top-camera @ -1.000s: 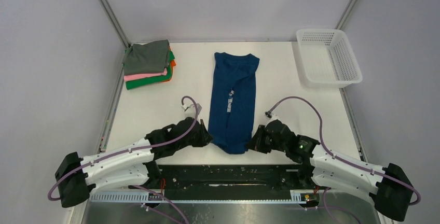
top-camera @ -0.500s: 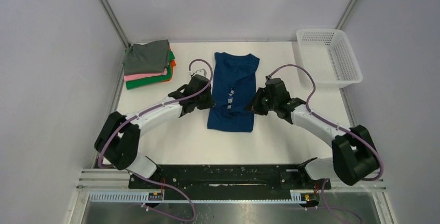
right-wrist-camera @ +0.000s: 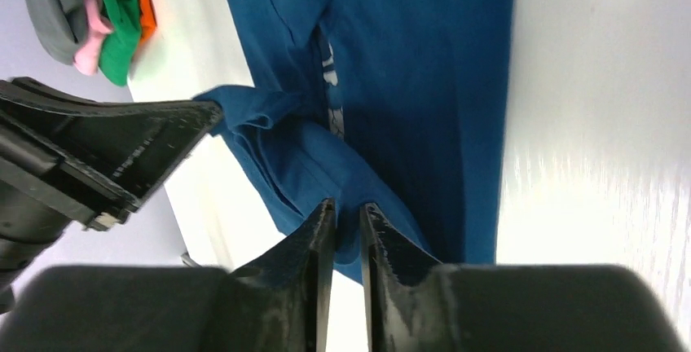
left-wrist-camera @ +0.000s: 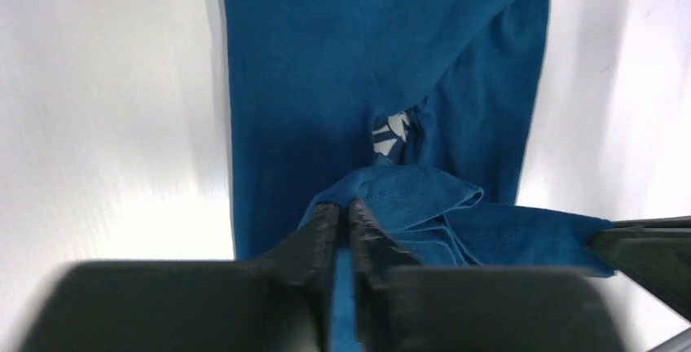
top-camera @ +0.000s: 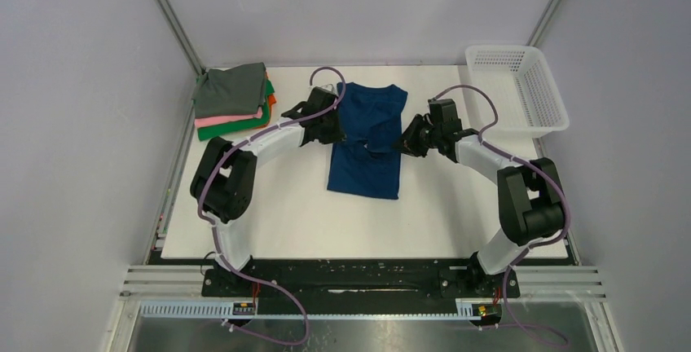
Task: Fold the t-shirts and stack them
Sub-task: Fold the folded rectangular tshirt in 1/3 of the way
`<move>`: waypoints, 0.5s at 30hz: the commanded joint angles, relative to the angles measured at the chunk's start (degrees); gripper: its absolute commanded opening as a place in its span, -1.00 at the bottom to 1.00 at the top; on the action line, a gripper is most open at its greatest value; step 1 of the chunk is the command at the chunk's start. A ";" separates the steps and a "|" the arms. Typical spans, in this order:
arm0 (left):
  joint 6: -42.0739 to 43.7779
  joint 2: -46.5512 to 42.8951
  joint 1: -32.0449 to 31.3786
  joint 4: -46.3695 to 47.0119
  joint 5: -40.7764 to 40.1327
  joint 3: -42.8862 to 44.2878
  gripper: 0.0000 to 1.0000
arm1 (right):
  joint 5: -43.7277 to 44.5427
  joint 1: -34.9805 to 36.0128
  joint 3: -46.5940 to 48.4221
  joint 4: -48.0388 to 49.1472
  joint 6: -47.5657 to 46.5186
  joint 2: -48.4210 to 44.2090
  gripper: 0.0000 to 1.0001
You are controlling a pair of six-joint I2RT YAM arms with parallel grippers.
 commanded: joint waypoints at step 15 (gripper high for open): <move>0.45 -13.77 3.18 2.68 6.24 -11.16 0.97 | 0.18 -2.28 -4.85 -5.40 -7.52 -7.01 0.47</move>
